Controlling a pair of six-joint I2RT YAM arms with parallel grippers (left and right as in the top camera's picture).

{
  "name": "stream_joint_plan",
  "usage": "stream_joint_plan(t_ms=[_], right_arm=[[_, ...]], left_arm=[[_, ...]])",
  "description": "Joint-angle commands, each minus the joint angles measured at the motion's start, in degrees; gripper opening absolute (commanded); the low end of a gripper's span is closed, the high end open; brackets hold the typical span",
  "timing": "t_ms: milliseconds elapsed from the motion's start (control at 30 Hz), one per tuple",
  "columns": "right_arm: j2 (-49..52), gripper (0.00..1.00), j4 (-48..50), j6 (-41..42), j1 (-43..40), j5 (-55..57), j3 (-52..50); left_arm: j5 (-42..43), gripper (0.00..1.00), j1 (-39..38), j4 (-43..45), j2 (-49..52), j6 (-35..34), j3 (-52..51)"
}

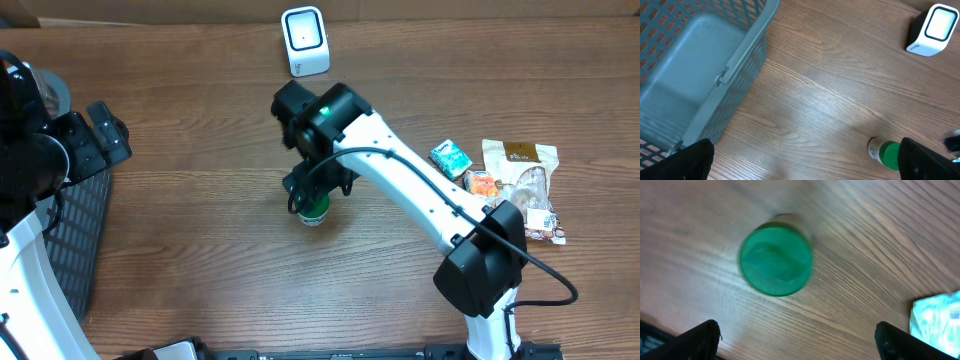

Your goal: Scan the item barcode

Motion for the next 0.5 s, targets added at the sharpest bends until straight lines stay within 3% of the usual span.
stream_joint_plan(t_ms=[0, 267, 467], right_arm=[[-3.7, 1.00, 0.4, 8.8, -2.9, 1.9, 1.3], [-16.9, 1.00, 2.8, 15.5, -8.1, 1.9, 1.3], [-19.3, 1.00, 2.9, 21.9, -9.8, 1.3, 0.8]], left_arm=[[0.2, 1.00, 0.2, 0.1, 0.2, 1.1, 0.3], [0.2, 1.00, 0.2, 0.1, 0.2, 1.1, 0.3], [0.2, 1.00, 0.2, 0.1, 0.2, 1.1, 0.3]])
